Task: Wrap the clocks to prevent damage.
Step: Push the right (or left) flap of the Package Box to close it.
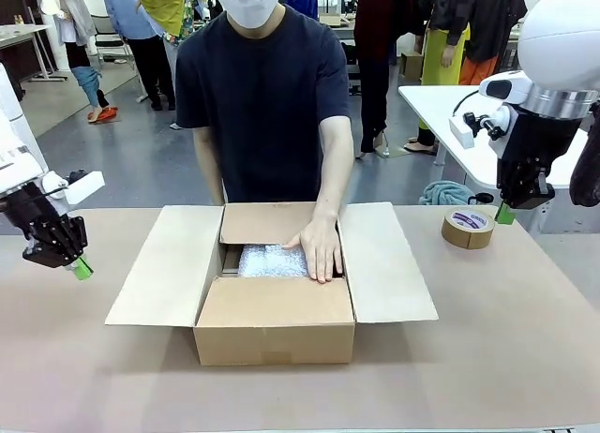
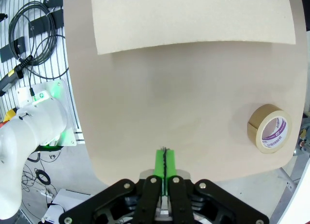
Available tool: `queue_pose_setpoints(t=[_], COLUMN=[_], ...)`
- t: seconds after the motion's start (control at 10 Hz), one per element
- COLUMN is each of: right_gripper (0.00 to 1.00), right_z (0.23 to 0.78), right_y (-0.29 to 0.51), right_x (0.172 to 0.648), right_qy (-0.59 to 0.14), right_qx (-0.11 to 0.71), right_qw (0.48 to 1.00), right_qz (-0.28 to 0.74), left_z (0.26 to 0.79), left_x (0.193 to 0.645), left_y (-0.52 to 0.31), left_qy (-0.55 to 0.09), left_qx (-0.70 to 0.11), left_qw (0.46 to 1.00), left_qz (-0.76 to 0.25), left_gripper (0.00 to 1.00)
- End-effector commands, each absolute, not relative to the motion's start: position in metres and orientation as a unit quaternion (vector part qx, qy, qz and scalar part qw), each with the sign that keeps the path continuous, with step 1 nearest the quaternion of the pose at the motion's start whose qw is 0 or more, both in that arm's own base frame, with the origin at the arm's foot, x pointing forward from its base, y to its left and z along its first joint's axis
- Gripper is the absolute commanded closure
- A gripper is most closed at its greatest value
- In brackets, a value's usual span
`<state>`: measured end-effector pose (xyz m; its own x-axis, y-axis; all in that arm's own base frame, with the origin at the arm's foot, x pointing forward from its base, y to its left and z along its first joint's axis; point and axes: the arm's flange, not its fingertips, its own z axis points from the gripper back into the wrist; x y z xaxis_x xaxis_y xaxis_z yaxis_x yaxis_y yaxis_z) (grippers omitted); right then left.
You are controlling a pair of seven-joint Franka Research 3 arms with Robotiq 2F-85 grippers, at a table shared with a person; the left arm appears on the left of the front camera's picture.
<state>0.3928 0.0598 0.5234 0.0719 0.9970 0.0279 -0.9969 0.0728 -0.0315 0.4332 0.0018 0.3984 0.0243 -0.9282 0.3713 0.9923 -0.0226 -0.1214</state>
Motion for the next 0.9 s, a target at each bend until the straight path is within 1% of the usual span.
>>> queue_pose_setpoints(t=[0.0, 0.5, 0.6, 0.7, 0.8], right_gripper=[0.99, 0.99, 0.99, 0.99, 0.99], right_z=[0.524, 0.524, 0.524, 0.524, 0.524], right_y=[0.06, 0.06, 0.06, 0.06, 0.06], right_x=[0.392, 0.392, 0.392, 0.392, 0.392], right_qy=[-0.024, -0.024, -0.024, -0.024, -0.024], right_qx=[-0.001, -0.001, -0.001, -0.001, -0.001], right_qw=[0.733, 0.733, 0.733, 0.733, 0.733], right_qz=[0.68, 0.68, 0.68, 0.68, 0.68], left_z=[0.41, 0.409, 0.392, 0.379, 0.369], left_x=[0.436, 0.438, 0.444, 0.444, 0.446], left_y=[0.005, 0.005, 0.008, 0.009, 0.01], left_qy=[-0.102, -0.103, -0.174, -0.255, -0.296], left_qx=[-0.156, -0.163, -0.187, -0.198, -0.211], left_qw=[0.698, 0.695, 0.687, 0.648, 0.622], left_qz=[-0.691, -0.692, -0.681, -0.69, -0.694], left_gripper=[1.0, 1.0, 1.0, 1.0, 1.0])
